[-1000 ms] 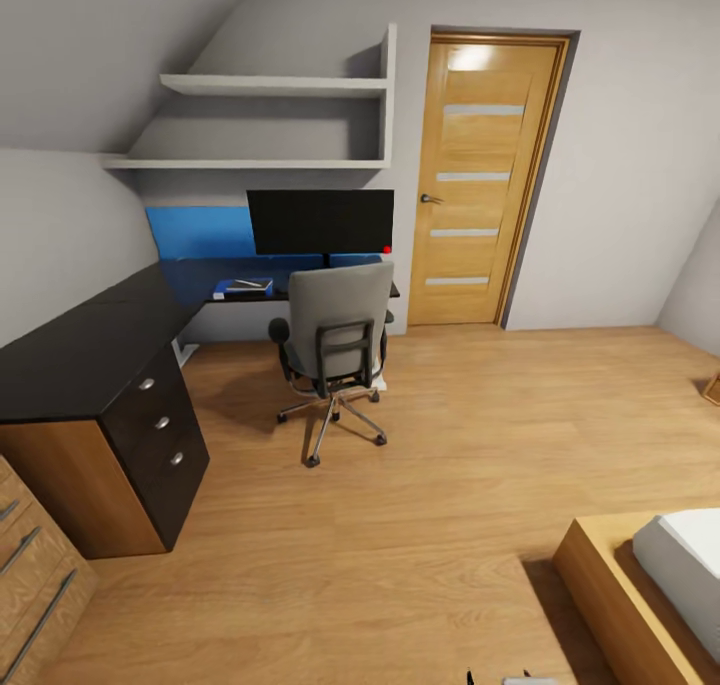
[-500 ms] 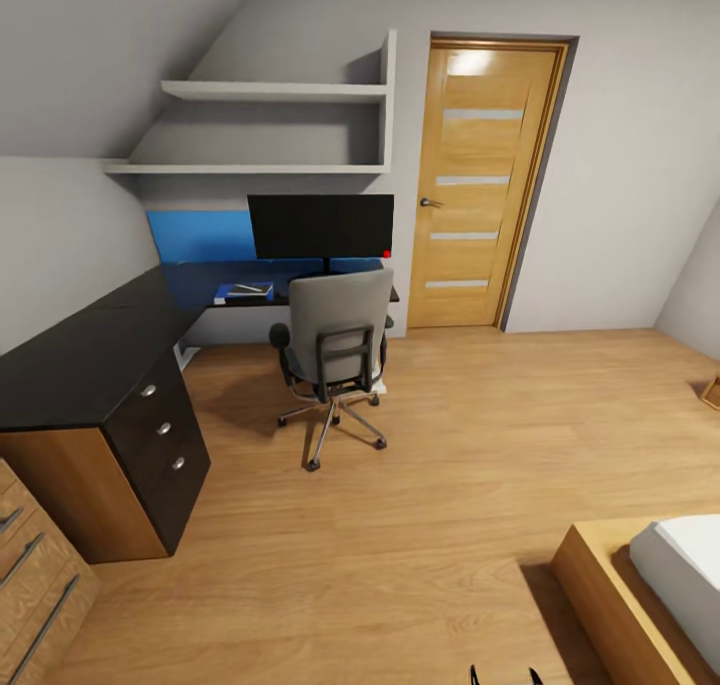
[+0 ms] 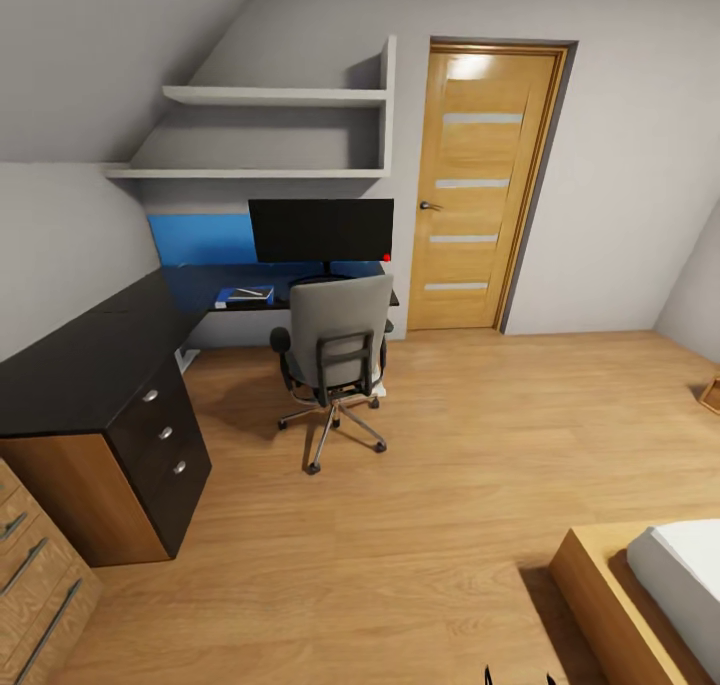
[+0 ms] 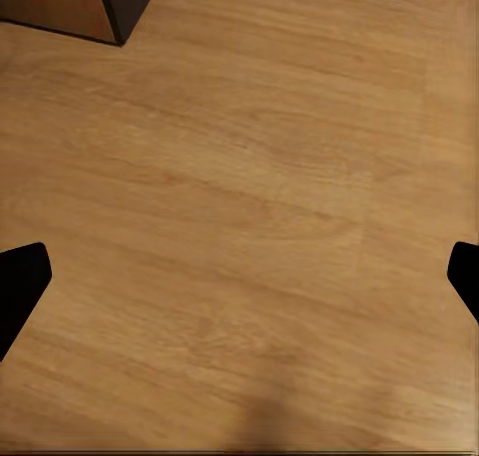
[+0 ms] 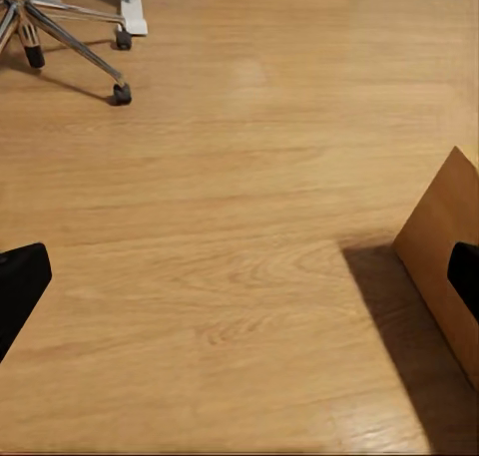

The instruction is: In the bedroom, organize the workspace by keeping the computer under the desk, ensuring the monitor is on the desk, placing the keyboard on the desk next to the monitor, placing the mouse on the desk next to the keyboard, moving the folder from the swivel chair onto the desk next to the mouse, stacking the notebook on top of the folder with the pen on top of the notebook, and positioning the swivel chair next to the desk.

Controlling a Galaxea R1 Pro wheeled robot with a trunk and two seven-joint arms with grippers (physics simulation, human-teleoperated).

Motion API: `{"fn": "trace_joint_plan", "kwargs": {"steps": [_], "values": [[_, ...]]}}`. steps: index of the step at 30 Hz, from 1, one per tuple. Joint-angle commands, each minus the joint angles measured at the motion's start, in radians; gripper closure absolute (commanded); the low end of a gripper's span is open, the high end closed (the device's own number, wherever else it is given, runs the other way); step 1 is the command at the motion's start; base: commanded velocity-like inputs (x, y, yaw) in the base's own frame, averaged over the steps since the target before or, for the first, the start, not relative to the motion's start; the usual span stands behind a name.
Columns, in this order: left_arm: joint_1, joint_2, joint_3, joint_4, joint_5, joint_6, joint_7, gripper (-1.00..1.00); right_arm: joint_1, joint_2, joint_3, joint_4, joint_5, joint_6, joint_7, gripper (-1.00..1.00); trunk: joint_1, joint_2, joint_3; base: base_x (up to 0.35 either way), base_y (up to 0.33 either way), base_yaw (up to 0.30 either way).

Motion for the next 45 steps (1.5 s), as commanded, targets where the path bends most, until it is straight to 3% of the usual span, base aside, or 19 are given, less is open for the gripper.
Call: {"fn": "trace_joint_plan", "kwargs": {"steps": [1, 9, 13, 17, 20, 28, 45], "values": [[0.002, 0.0, -0.009, 0.0, -0.001, 0.001, 0.01, -1.0, -0.001, 0.001, 0.008, 0.002, -0.006, 0.005, -0.004, -1.0, 0.0, -0.001, -0.001, 0.0, 0.0, 0.0], [0.009, 0.002, -0.009, 0.0, 0.0, 0.091, 0.012, -1.0, 0.0, -0.003, 0.008, -0.001, -0.007, 0.07, -0.003, -1.0, 0.0, -0.001, -0.001, 0.0, 0.0, 0.0], [0.01, 0.004, -0.009, -0.001, 0.0, 0.124, 0.012, -1.0, 0.0, -0.044, 0.01, -0.003, -0.003, 0.085, 0.002, -1.0, 0.0, -0.001, -0.001, 0.0, 0.0, 0.0], [0.01, 0.004, -0.01, -0.001, -0.001, 0.132, 0.012, -1.0, 0.0, -0.062, 0.011, -0.006, -0.003, 0.09, 0.003, -1.0, 0.0, -0.001, -0.001, 0.0, 0.0, 0.0], [0.01, 0.004, -0.01, -0.001, -0.001, 0.135, 0.012, -1.0, 0.002, -0.056, 0.009, 0.0, -0.004, 0.108, 0.002, -1.0, 0.0, -0.001, -0.001, 0.0, 0.0, 0.0], [0.01, 0.005, -0.01, -0.001, -0.001, 0.137, 0.012, -1.0, 0.006, -0.036, 0.009, 0.001, -0.005, 0.279, 0.003, -1.0, 0.0, -0.001, -0.001, 0.0, 0.0, 0.0], [0.01, 0.004, -0.009, -0.001, 0.001, 0.139, 0.014, -1.0, 0.007, -0.033, 0.009, 0.001, -0.005, 0.31, 0.004, -1.0, 0.0, -0.001, -0.001, 0.0, 0.0, 0.0]]}}
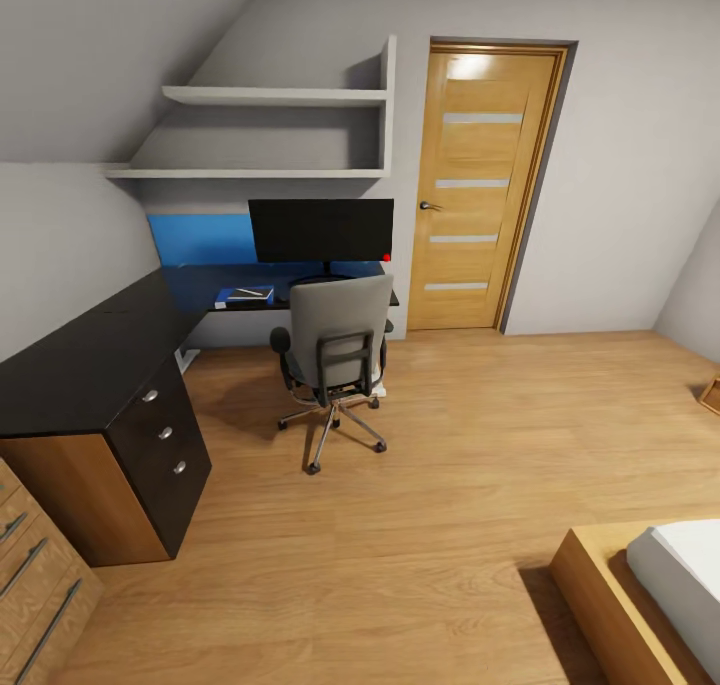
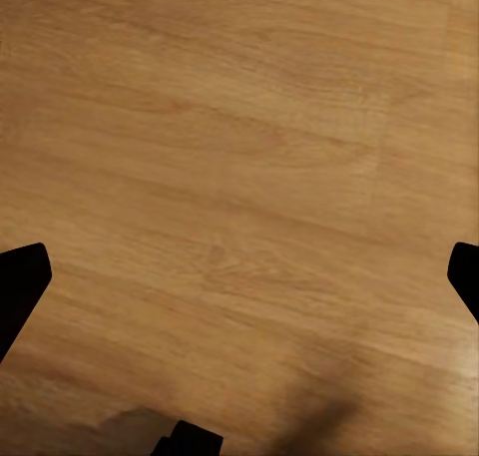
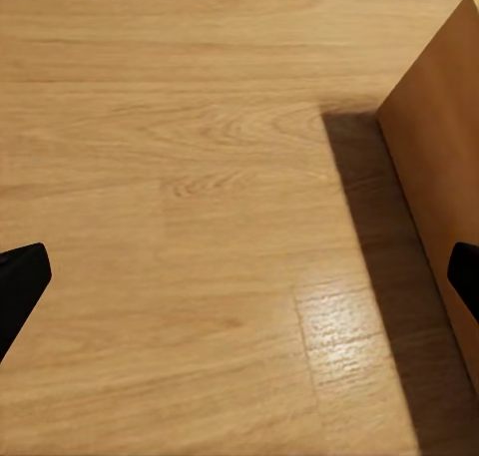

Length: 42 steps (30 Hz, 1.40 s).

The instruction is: In the bedroom, organize the workspace by keeping the computer under the desk, ensuring the monitor is on the desk, placing the keyboard on the desk next to the monitor, placing the mouse on the desk next to the keyboard, moving the folder from the swivel chair onto the desk next to the mouse, stacking the notebook on top of the folder with the pen on top of the notebook, and positioning the swivel chair next to the desk.

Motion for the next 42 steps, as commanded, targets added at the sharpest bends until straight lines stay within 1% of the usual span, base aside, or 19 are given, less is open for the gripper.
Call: {"fn": "trace_joint_plan", "kwargs": {"steps": [1, 42], "values": [[-0.001, -0.001, -0.009, 0.0, 0.003, -0.002, 0.006, -1.0, -0.001, 0.0, 0.009, 0.002, -0.004, -0.003, -0.004, -1.0, 0.0, 0.0, -0.001, 0.0, 0.0, 0.0], [-0.001, -0.002, -0.009, 0.0, 0.003, -0.002, 0.007, -1.0, -0.001, 0.0, 0.009, 0.002, -0.004, -0.003, -0.005, -1.0, 0.0, 0.0, -0.001, 0.0, 0.0, 0.0]]}}
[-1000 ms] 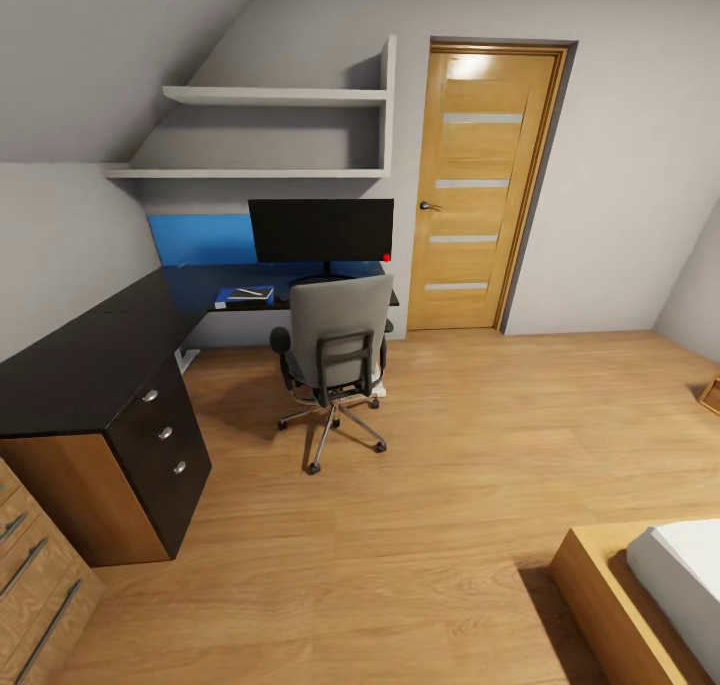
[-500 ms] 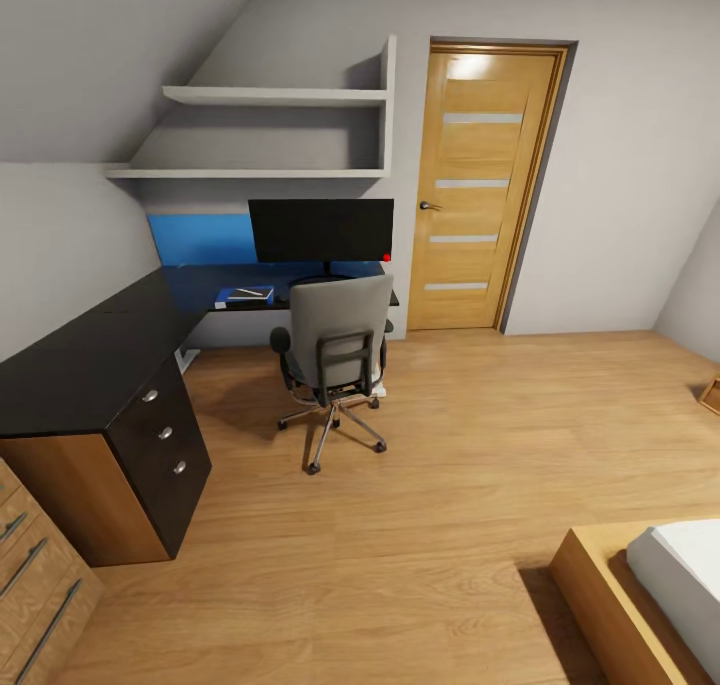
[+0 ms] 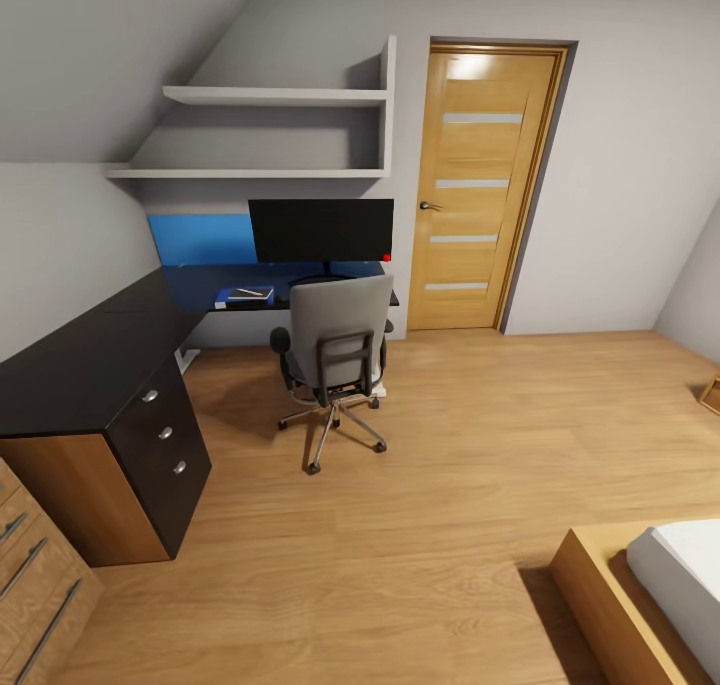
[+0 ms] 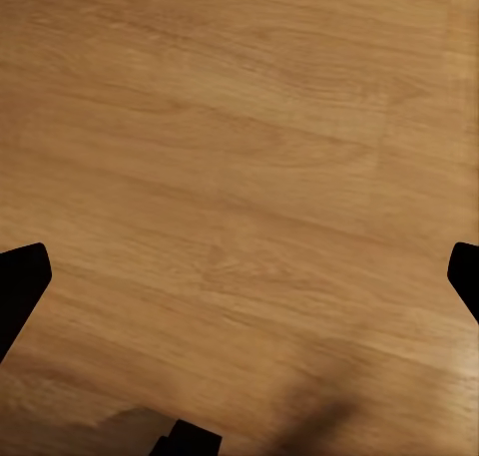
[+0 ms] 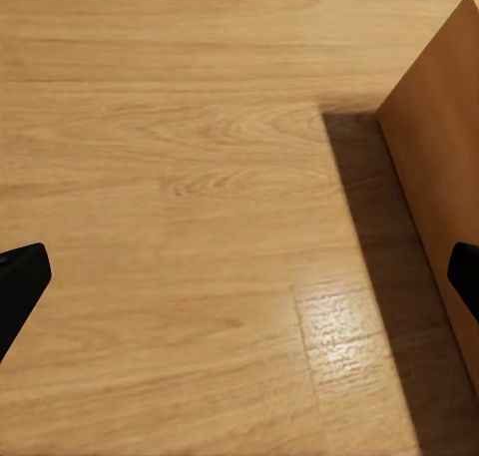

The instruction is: In the bedroom, organize the workspace by keeping the computer under the desk, ensuring the monitor is on the desk, placing the keyboard on the desk next to the monitor, placing the mouse on the desk next to the keyboard, moving the folder from the swivel chair onto the desk next to the mouse, stacking the notebook on top of the folder with the pen on top of the notebook, and positioning the swivel chair next to the desk.

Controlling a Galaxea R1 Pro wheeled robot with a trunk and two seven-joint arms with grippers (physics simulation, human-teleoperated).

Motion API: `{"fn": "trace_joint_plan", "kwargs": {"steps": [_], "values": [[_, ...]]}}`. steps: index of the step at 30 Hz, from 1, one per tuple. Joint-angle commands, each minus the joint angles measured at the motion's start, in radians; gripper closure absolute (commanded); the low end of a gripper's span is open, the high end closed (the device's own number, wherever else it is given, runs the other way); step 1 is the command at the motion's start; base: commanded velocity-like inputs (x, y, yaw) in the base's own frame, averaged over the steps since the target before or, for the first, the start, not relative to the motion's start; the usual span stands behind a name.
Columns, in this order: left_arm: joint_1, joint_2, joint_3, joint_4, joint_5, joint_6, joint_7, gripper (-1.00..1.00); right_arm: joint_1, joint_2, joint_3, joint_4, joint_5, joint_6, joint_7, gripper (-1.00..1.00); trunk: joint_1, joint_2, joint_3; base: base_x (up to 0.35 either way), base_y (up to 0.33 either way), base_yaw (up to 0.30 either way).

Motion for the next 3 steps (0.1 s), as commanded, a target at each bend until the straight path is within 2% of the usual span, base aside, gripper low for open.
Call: {"fn": "trace_joint_plan", "kwargs": {"steps": [1, 3], "values": [[-0.001, 0.0, -0.008, 0.0, 0.003, -0.002, 0.007, -1.0, -0.001, 0.0, 0.009, 0.002, -0.004, -0.003, -0.004, -1.0, 0.0, -0.001, -0.001, 0.0, 0.0, 0.0], [-0.001, 0.0, -0.008, 0.0, 0.003, -0.002, 0.007, -1.0, -0.001, 0.0, 0.009, 0.002, -0.004, -0.003, -0.004, -1.0, 0.0, -0.001, -0.001, 0.0, 0.0, 0.0]]}}
